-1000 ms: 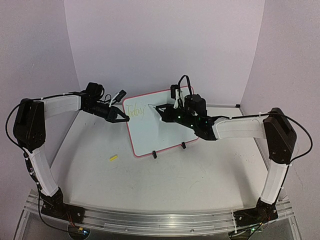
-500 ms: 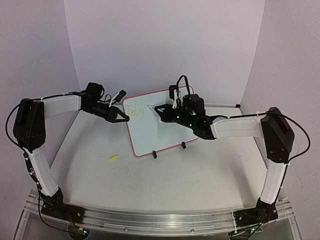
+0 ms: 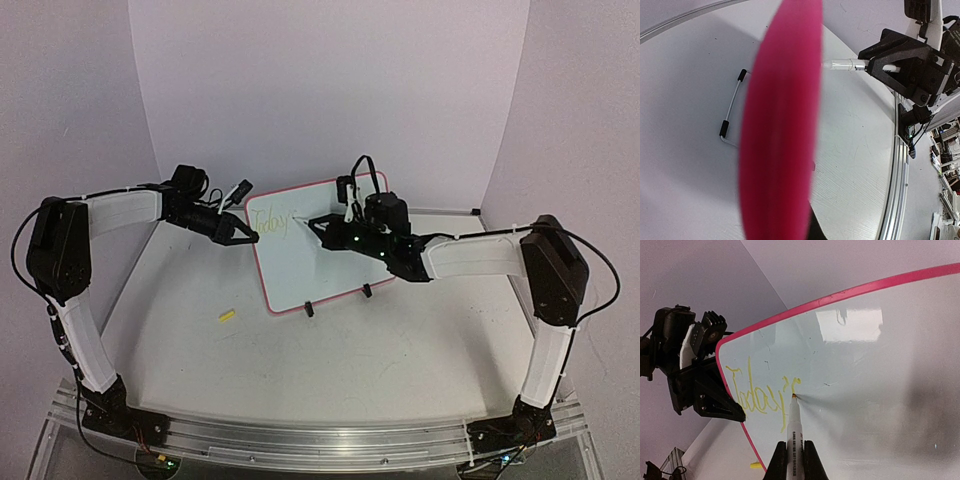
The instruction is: Write a sentence on the whiteboard
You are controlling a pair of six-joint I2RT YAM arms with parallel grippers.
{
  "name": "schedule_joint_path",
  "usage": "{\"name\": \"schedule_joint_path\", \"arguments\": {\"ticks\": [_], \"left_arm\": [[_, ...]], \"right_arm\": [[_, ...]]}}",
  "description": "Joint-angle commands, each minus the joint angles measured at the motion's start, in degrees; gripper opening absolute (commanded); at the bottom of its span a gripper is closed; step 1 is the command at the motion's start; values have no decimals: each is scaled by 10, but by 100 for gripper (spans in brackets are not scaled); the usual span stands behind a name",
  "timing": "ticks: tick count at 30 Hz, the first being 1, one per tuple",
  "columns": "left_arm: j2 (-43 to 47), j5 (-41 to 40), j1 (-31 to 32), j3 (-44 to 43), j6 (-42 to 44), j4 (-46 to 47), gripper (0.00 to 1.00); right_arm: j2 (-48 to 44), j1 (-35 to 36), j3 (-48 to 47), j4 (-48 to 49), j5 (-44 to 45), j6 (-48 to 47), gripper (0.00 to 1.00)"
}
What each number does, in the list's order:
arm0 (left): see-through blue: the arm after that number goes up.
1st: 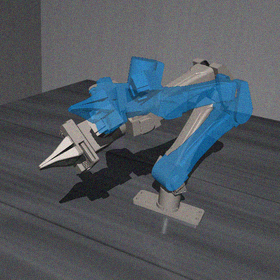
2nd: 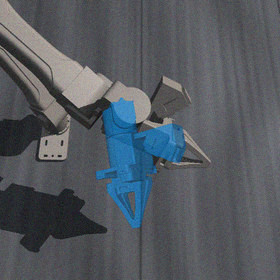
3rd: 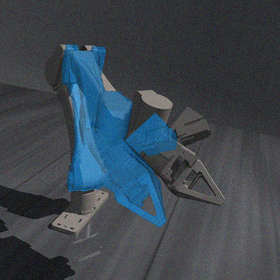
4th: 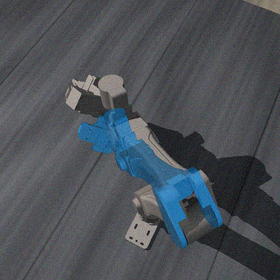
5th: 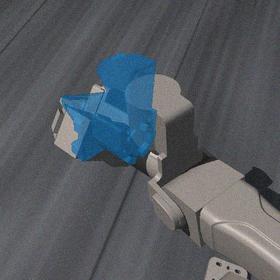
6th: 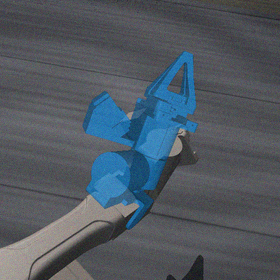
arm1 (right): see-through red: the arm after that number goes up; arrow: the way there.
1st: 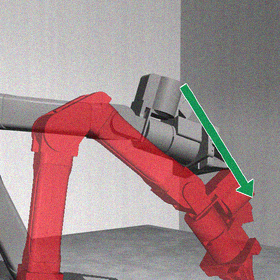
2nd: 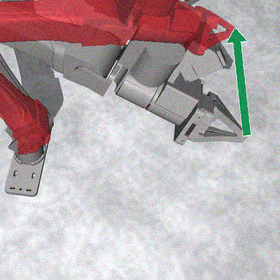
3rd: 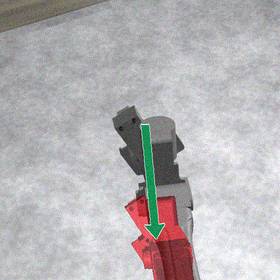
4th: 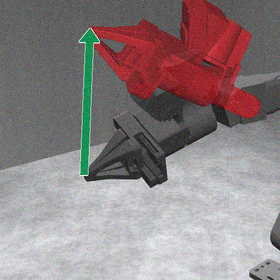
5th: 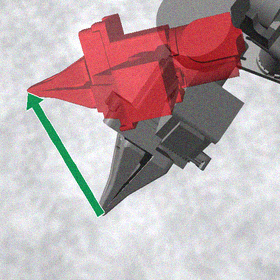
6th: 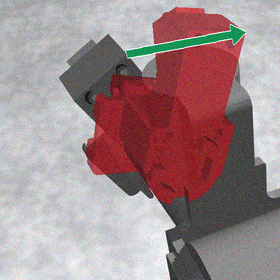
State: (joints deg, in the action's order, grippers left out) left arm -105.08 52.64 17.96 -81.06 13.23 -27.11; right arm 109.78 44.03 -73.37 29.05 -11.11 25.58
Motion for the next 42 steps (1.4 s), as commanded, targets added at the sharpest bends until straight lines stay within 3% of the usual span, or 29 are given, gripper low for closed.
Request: {"name": "schedule_joint_path", "arguments": {"ticks": [1, 20, 42], "left_arm": [[-5, -29, 15, -12, 19, -21, 0], [-4, -30, 15, -11, 18, -21, 0], [-5, -30, 16, -11, 18, -21, 0]], "right_arm": [[-9, -3, 14, -2, 25, 0, 0], [-31, -3, 48, -12, 75, -6, 0], [-1, -1, 13, -11, 9, -2, 0]]}}
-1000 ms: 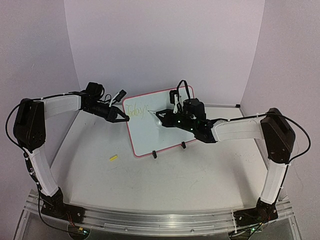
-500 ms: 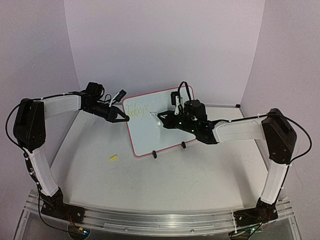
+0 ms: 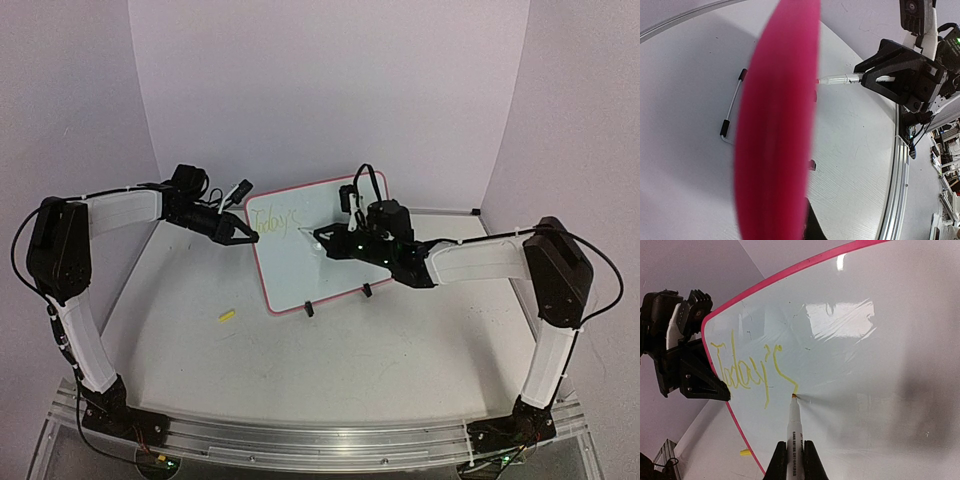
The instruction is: Write a sentence on the whiteboard
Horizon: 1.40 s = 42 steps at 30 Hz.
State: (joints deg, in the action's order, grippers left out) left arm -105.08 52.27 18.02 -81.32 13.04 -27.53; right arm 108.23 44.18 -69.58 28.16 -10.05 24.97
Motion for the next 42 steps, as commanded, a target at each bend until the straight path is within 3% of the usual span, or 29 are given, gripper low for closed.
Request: {"name": "schedule_joint_path", "arguments": {"ticks": [1, 11, 21, 33, 42], "left_arm": [[-5, -26, 15, -9, 20, -17, 0], [-5, -27, 15, -9, 21, -17, 0], [-4, -28, 15, -8, 23, -19, 0], [3, -29, 20, -8, 24, -21, 0], [7, -34, 26, -6, 27, -23, 0]], "right_arm": [[16, -2, -27, -1, -3, 5, 0], [12, -2, -29, 23, -22, 16, 0], [-95, -3, 43, 67, -48, 19, 0], [-168, -9, 78, -5, -35, -15, 0], [-201, -43, 94, -40, -97, -28, 0]]}}
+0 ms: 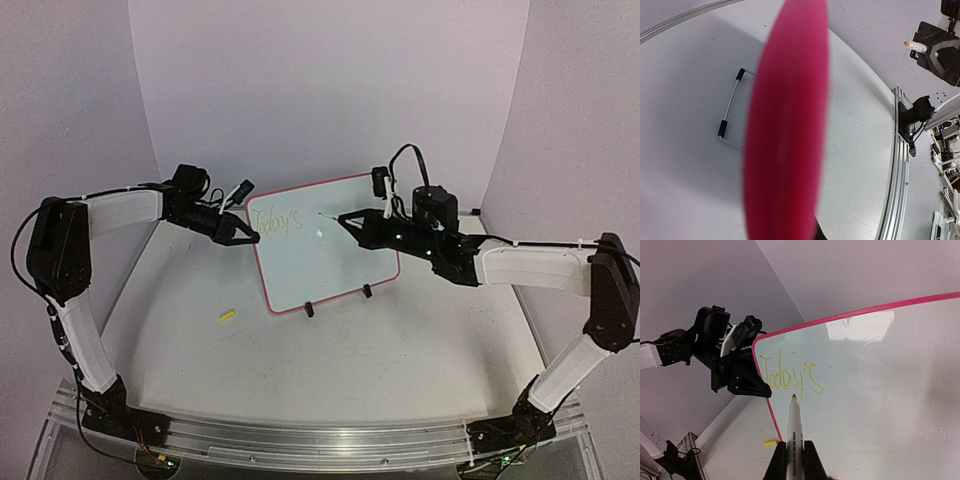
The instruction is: Write a sentence on the whiteboard
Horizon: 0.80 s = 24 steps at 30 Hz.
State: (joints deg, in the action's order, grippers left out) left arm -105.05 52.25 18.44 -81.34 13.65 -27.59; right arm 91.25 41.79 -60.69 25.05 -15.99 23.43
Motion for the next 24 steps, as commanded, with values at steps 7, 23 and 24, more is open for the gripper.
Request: {"name": "schedule_joint_path", "arguments": {"ticks": [7, 23, 24], "left_arm": [[4, -35, 23, -6, 22, -25, 0], [1, -38, 25, -7, 25, -29, 0], [1, -38, 25, -7, 26, -29, 0]], "right_arm": [[-20, -65, 1, -8, -99, -10, 0], [109, -80, -126, 14, -113, 4, 0], [116, -80, -132, 14, -115, 4, 0]]}}
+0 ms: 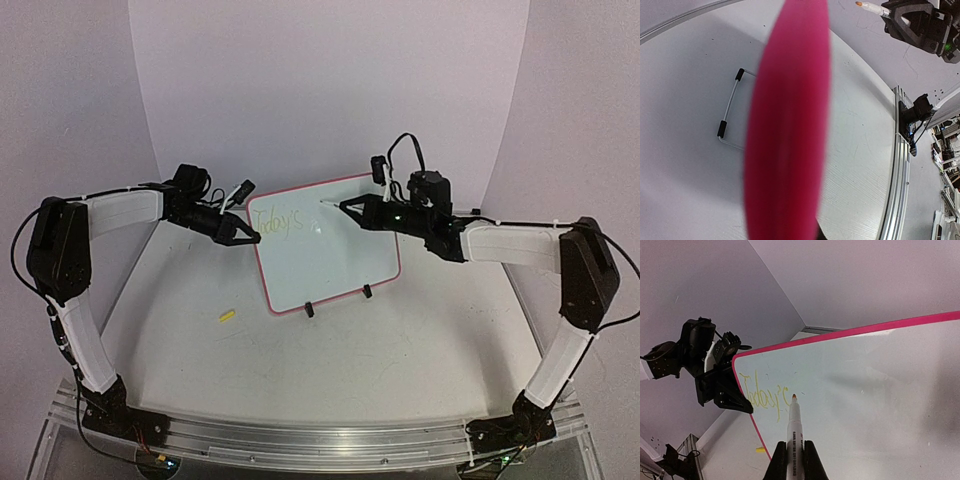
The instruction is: Write a sentence on the whiteboard
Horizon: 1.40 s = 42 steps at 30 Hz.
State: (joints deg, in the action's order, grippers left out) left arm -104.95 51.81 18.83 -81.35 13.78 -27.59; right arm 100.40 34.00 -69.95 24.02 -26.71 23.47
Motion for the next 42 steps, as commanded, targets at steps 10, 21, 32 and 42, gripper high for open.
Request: {"name": "schedule_joint_path", "arguments": {"ticks": [10, 21, 32, 42], "left_arm": [[1, -32, 20, -9, 25, -31, 0], [2, -32, 21, -10, 26, -31, 0], [3, -32, 21, -11, 26, -32, 0], [4, -32, 20, -11, 26, -33, 0]], "right_arm": [[74, -2, -79, 32, -19, 13, 0], [100, -2, -102, 31, -8, 19, 0], [98, -2, -78, 21, -24, 11, 0], [77, -2, -24, 19, -13, 8, 0]]}}
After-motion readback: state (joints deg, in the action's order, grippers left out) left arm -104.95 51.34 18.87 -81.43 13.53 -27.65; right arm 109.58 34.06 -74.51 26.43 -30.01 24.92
